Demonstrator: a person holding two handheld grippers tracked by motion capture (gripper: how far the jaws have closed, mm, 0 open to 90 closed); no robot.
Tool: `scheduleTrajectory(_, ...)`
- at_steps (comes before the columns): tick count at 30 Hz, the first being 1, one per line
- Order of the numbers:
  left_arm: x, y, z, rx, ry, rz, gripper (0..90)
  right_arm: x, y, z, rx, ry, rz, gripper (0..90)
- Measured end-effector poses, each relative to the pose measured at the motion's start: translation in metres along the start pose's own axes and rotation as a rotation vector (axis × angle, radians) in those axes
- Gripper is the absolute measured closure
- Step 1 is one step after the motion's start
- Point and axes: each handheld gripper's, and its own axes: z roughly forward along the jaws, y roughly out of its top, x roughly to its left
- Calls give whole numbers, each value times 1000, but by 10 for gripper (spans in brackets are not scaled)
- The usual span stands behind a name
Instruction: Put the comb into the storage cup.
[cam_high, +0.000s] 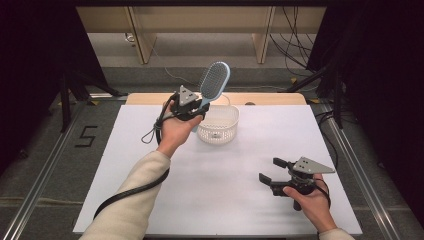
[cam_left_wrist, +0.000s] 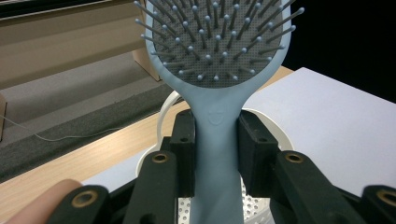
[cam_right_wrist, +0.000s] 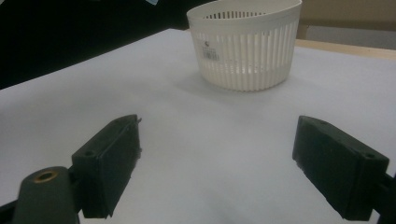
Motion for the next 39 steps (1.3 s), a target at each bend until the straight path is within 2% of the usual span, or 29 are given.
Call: scheduleTrajectory(39, 0, 8, 11, -4, 0, 10, 698, 0, 0, 0, -4, 3, 4, 159)
